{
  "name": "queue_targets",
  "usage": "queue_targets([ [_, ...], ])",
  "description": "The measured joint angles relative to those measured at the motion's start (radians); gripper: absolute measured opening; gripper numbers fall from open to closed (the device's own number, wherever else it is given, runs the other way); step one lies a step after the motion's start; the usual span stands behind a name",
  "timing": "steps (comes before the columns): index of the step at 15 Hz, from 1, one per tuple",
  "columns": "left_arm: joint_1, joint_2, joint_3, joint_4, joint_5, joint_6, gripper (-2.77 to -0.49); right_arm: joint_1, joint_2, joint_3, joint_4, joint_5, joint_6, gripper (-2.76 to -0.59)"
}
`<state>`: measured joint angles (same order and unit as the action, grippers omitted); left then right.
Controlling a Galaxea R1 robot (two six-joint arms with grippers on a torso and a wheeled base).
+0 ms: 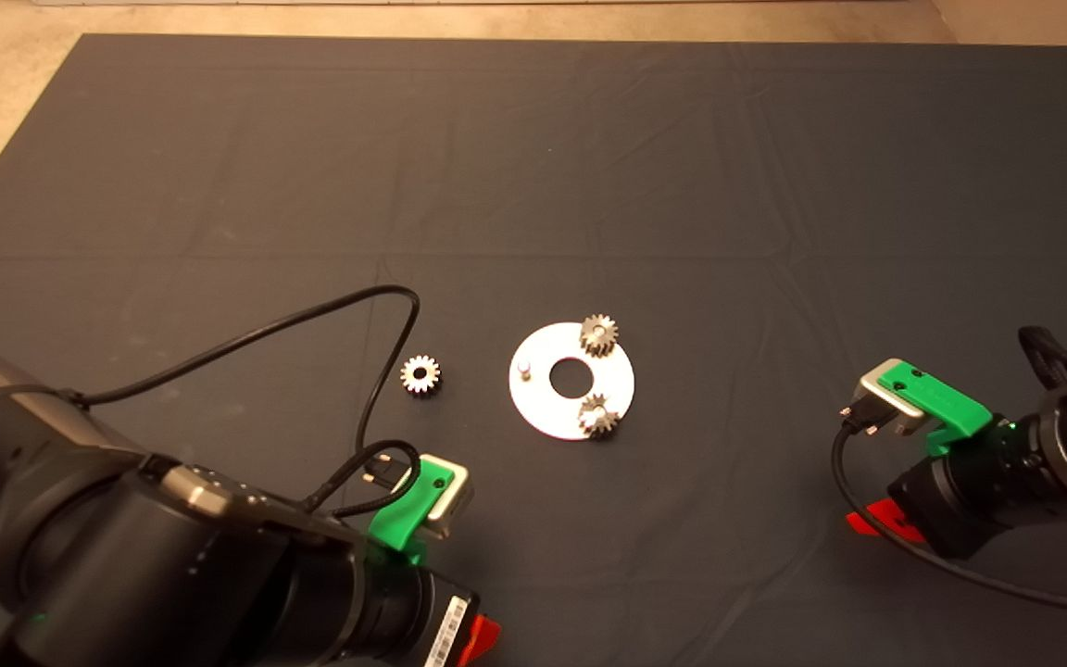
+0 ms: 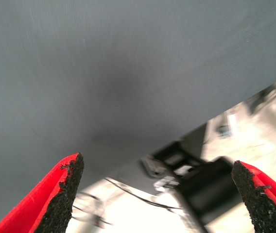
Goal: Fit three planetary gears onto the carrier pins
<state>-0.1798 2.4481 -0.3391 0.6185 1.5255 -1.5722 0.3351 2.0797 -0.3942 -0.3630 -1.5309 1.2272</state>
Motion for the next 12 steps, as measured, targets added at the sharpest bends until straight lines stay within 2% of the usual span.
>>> queue_targets([
  [2,-0.033,-0.057,0.000,0.015,0.000,0.144,-1.09,0.000,0.000,0.003,0.000,0.000,0.000,-1.60],
  [3,-0.045,-0.096,0.000,0.038,0.001,0.202,-1.09,0.000,0.000,0.003,0.000,0.000,0.000,-1.60],
  [4,-0.052,-0.134,0.000,0.070,0.001,0.241,-1.09,0.000,0.000,0.003,0.000,0.000,0.000,-1.60],
  [5,-0.056,-0.168,0.000,0.115,0.001,0.280,-1.09,0.000,0.000,0.004,0.000,0.000,0.000,-1.60],
  [7,-0.065,-0.209,0.000,0.189,0.002,0.348,-1.09,0.000,-0.002,0.005,0.000,0.001,0.000,-1.60],
  [8,-0.065,-0.219,-0.001,0.207,0.002,0.374,-1.09,0.000,-0.002,0.005,0.000,0.000,0.000,-1.60],
  [10,-0.065,-0.229,-0.014,0.221,0.000,0.430,-1.09,-0.011,-0.002,0.006,0.000,0.000,0.000,-1.60],
  [12,-0.067,-0.237,-0.064,0.237,0.001,0.479,-1.09,-0.025,-0.003,0.008,0.001,0.000,-0.001,-1.60],
])
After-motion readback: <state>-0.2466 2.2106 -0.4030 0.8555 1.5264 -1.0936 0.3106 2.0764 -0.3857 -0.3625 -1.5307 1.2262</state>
